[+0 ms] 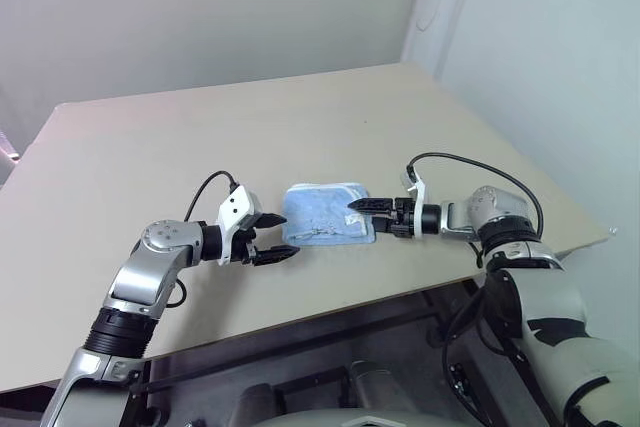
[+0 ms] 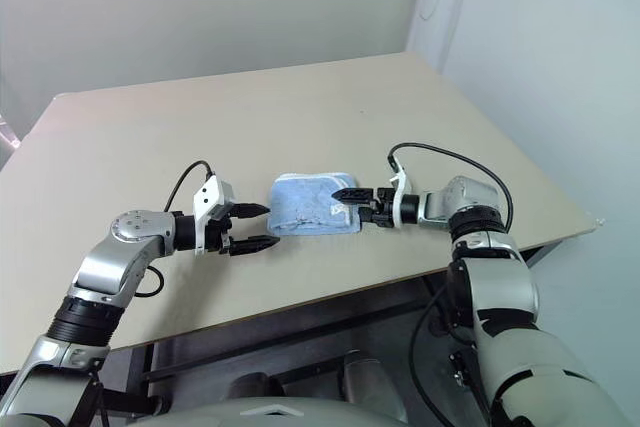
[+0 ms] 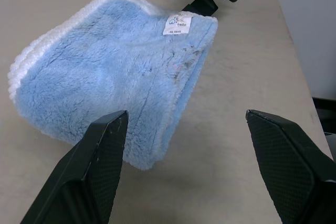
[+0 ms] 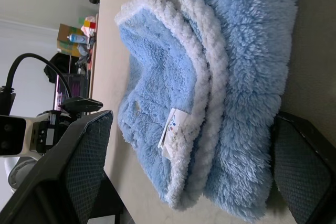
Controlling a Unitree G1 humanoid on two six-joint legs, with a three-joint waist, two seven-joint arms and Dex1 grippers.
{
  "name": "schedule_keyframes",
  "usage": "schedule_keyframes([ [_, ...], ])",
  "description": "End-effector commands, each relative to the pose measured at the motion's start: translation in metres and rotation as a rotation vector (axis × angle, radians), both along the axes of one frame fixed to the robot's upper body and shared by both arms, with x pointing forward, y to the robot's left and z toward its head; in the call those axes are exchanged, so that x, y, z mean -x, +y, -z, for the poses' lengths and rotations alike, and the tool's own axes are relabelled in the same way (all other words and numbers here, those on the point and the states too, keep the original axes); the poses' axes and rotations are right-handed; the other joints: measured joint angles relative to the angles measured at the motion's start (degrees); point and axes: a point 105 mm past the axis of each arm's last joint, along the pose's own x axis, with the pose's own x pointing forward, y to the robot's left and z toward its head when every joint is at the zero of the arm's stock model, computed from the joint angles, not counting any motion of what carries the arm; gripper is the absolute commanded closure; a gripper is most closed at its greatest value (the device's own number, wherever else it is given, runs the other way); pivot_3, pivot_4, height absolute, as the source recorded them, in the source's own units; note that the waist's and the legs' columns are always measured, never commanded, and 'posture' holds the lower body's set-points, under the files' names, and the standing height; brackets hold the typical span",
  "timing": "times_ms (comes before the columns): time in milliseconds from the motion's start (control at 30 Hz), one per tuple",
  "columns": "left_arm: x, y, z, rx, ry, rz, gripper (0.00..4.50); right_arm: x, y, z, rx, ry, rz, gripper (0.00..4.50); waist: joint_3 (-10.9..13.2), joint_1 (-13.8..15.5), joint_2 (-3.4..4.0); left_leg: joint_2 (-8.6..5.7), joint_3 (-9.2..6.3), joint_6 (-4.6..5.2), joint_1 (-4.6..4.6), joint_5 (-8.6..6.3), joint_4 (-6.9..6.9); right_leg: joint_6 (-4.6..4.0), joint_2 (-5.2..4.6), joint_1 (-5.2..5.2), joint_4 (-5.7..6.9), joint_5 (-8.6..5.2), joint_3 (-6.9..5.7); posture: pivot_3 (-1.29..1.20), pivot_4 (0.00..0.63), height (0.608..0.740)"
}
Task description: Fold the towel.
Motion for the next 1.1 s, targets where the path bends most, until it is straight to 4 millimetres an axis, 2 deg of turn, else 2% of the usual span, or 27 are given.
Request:
schedule_keyframes([
  [33,-0.002,-0.002,-0.011,0.006,-0.050,0.013,0.73,-0.003,0.015,-0.004,-0.021,-0.007,-0.022,0.00,0.00,-0.03,0.00,0.00,-0.01,0.00,0.01,0.00,0.00,0.00,0.00,0.00,0.00,0.00,0.00,0.00,0.000,0.729],
  [200,-0.001,-0.004,-0.010,-0.008,-0.061,0.025,0.73,-0.004,0.025,-0.003,-0.015,-0.010,-0.051,0.00,0.00,-0.18,0.00,0.03,-0.02,0.00,0.05,0.00,0.00,-0.01,0.04,0.00,0.03,0.01,0.00,0.00,0.000,0.729],
  [300,-0.001,-0.004,-0.009,-0.011,-0.062,0.026,0.69,-0.002,0.029,0.000,0.001,-0.004,-0.072,0.55,0.00,-0.17,0.00,0.03,-0.02,0.00,0.05,0.00,0.00,-0.01,0.04,0.00,0.03,0.01,0.00,0.00,0.000,0.729],
  [500,-0.003,-0.005,-0.010,-0.004,-0.068,0.025,0.69,0.003,0.036,0.005,0.017,0.008,-0.120,2.65,0.00,0.12,0.01,0.01,-0.03,0.00,-0.03,0.00,-0.01,0.00,0.02,-0.01,0.01,0.01,-0.01,0.00,0.000,0.729],
  [533,-0.003,-0.005,-0.010,-0.003,-0.067,0.025,0.69,0.003,0.037,0.004,0.009,0.011,-0.117,3.10,0.00,0.10,0.00,0.00,-0.03,0.00,-0.04,0.00,-0.01,0.00,0.01,-0.01,0.00,0.01,-0.01,0.00,0.000,0.729],
  [667,-0.003,-0.004,-0.009,-0.004,-0.067,0.020,0.69,0.002,0.036,-0.002,-0.028,0.004,-0.122,4.43,-0.03,0.04,-0.05,0.00,-0.02,0.00,0.03,0.00,0.03,0.01,-0.02,0.05,0.00,0.01,0.00,0.00,0.000,0.729],
  [767,-0.003,-0.003,-0.009,-0.004,-0.066,0.017,0.69,0.001,0.033,-0.007,-0.045,-0.006,-0.116,4.47,-0.02,0.06,-0.02,0.00,-0.04,0.00,0.04,0.00,0.05,0.00,-0.01,0.06,0.03,0.01,-0.01,0.00,0.000,0.729],
  [833,-0.007,0.001,-0.013,0.015,-0.061,-0.008,0.69,-0.004,0.029,-0.019,-0.080,-0.035,-0.100,4.47,0.00,0.10,0.00,0.00,-0.06,0.00,0.02,0.00,0.05,-0.01,0.00,0.05,0.03,0.01,-0.03,0.00,0.000,0.729],
  [933,-0.013,0.006,-0.015,0.022,-0.061,-0.037,0.69,-0.014,0.017,-0.044,-0.147,-0.098,-0.042,4.47,0.02,0.26,0.02,-0.02,-0.05,0.00,-0.09,0.00,0.04,0.00,-0.02,-0.03,0.00,0.01,-0.02,0.00,0.000,0.729],
  [1100,-0.016,0.008,-0.016,0.023,-0.059,-0.047,0.69,-0.032,-0.022,-0.099,-0.270,-0.264,0.124,4.47,0.04,0.51,0.03,-0.08,-0.04,-0.01,-0.14,0.00,0.01,0.03,-0.11,-0.03,-0.07,-0.01,-0.02,0.00,0.000,0.729],
])
